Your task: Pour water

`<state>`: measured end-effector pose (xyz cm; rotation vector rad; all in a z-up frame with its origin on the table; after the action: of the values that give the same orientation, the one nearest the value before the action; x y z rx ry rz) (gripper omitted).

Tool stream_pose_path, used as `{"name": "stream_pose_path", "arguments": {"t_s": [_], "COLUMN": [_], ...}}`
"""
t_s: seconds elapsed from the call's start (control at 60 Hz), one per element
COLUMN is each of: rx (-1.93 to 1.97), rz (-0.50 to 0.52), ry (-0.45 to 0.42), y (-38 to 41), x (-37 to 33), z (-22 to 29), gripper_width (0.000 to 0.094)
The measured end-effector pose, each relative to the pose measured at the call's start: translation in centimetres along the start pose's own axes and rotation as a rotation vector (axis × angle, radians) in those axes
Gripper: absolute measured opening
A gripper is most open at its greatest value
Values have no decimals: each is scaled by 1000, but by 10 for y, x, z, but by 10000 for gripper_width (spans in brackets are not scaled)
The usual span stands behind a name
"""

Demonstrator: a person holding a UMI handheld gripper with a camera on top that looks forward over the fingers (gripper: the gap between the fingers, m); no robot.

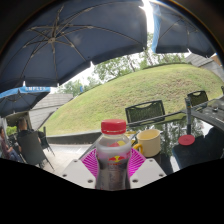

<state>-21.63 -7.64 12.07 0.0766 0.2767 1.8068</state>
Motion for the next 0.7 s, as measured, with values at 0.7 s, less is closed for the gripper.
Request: {"name": "stream_pose_path", "arguments": {"t_s": [0.7], "rx": [1509], "rz": [221], "ry": [-30], "y": [-51], "x": [139], "z": [54], "gripper_width": [356]}}
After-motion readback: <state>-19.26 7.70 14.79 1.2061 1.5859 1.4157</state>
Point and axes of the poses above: the point between the fingertips, and its own axes, seen from behind it with the camera up: y to the left, z up, x forward, the way the camera looks, the point moved 5 cm from there along -x, backward, against the way the camera looks, and after that the axes turned 1 degree about -x, right-handed, at the moved point
